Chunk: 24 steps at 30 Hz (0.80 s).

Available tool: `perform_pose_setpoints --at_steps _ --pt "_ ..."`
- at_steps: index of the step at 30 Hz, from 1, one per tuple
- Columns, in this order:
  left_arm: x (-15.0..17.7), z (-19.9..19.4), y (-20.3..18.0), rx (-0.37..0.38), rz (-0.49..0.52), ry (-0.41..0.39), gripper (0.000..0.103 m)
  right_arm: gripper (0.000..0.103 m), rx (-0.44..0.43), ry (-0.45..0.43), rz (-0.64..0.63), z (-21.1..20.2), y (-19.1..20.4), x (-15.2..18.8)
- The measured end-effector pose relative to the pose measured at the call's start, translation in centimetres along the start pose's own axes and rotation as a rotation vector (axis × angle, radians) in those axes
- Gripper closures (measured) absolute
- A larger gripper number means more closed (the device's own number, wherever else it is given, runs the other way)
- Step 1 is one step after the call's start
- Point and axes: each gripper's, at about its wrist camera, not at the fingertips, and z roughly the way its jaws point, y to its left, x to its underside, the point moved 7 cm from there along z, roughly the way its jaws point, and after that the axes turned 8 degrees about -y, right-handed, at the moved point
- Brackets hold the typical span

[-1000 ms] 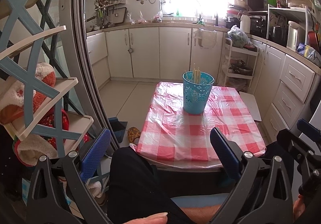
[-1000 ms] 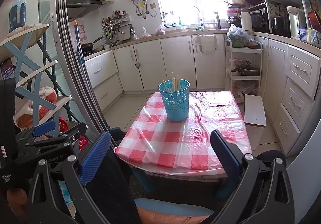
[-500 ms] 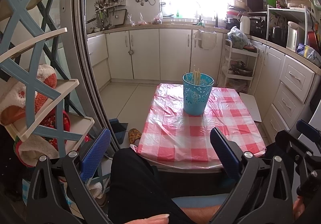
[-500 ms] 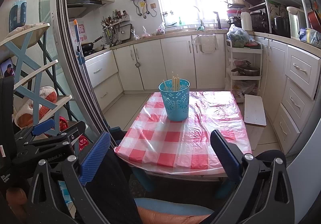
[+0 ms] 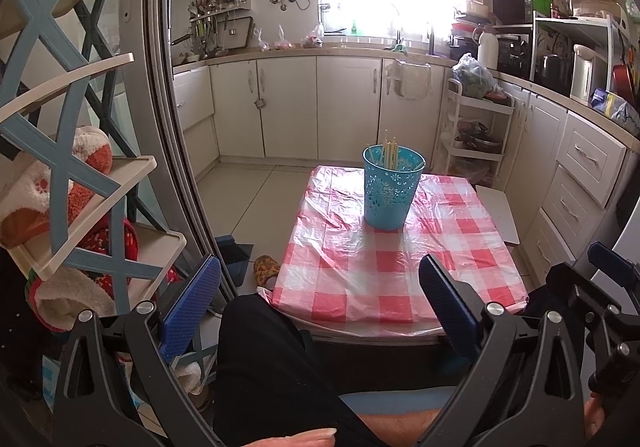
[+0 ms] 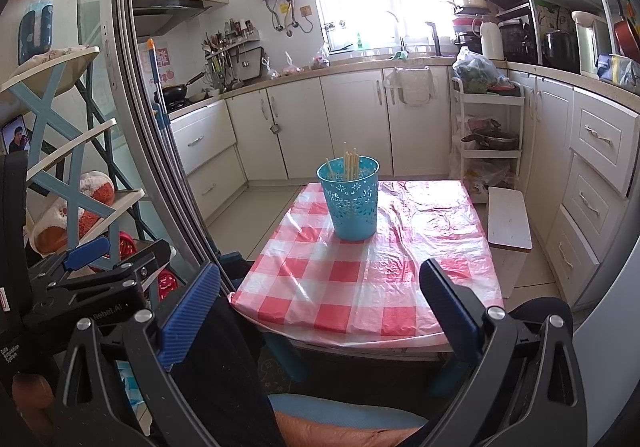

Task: Organize utensils

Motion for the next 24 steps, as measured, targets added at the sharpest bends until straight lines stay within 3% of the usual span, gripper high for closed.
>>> perform_pose_setpoints --at_steps 7,13,18,24 --pt "-0.5 0.1 0.8 0.019 -0.027 -0.015 0.008 0.007 -0.01 0.002 -0.004 -0.1 0.1 0.1" --pt "-0.3 0.4 -0.1 0.025 0.021 -0.028 0.008 0.007 -0.039 0.026 0.003 0.9 -0.2 0.0" --pt "0.3 2.9 -0.5 0.049 0.021 0.04 0.008 0.007 -0.002 0.053 0.004 3.5 -1.9 -0.1" --pt "1.7 7.4 -0.3 0.052 -0.011 0.148 0.008 0.007 0.089 0.126 -0.016 9.5 -6.1 0.7"
